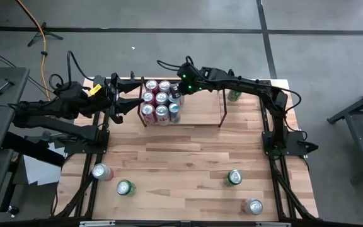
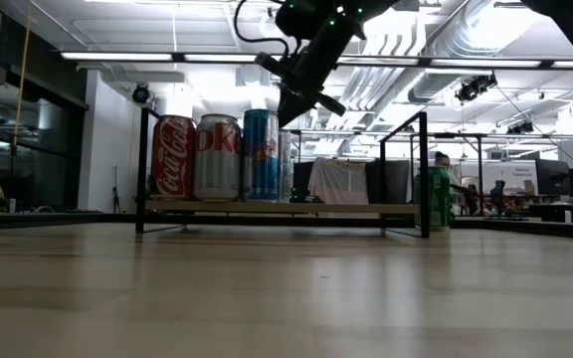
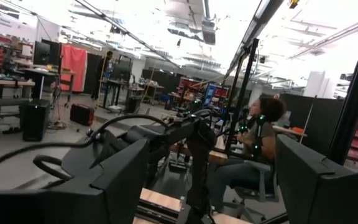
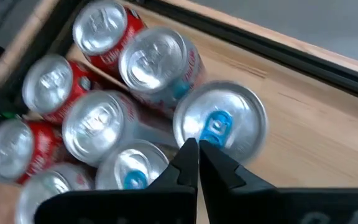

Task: Place canned beverage on shelf
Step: Put the blue soda can on the shelf aligned with the other blue soda cans

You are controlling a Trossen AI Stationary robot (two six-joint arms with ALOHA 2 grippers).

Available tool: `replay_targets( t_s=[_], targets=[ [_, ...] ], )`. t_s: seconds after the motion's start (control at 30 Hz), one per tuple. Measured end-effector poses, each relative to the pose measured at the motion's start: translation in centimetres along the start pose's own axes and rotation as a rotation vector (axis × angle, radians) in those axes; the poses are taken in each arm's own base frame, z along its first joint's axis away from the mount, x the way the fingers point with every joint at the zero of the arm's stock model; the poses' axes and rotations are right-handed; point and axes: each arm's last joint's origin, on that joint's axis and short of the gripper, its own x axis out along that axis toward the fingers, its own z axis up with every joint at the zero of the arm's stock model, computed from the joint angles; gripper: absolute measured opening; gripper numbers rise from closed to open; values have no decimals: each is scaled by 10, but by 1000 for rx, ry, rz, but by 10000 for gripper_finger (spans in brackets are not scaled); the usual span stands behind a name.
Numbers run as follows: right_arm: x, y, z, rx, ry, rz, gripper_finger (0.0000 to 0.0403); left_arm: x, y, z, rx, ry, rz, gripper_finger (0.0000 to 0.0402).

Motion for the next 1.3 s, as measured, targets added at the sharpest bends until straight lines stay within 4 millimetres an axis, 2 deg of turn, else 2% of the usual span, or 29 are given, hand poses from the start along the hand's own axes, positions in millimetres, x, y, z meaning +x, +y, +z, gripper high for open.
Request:
replay_targets(
  t_s=[0.3, 0.63, 0.93, 1.03, 1.13, 1.2, 1.3],
  targets=[
    [-1, -10, 2, -147, 48, -19, 0, 0, 0, 0, -10, 2, 1, 259],
    [-1, -29, 12, -414, 74, -41, 0, 0, 0, 0, -17, 2, 2, 259],
    [-3, -32, 16, -677, 72, -63, 0, 0, 0, 0, -17, 2, 2, 259],
    [-10, -30, 22, -678, 66, -65, 0, 0, 0, 0, -18, 1, 2, 259],
    [-26, -24, 37, -637, -10, -50, 0, 0, 0, 0, -18, 1, 2, 259],
    [-37, -24, 46, -531, -47, -39, 0, 0, 0, 0, -18, 2, 1, 259],
    [-36, -34, 55, -281, -38, -12, 0, 0, 0, 0, -18, 1, 2, 259]
  ],
)
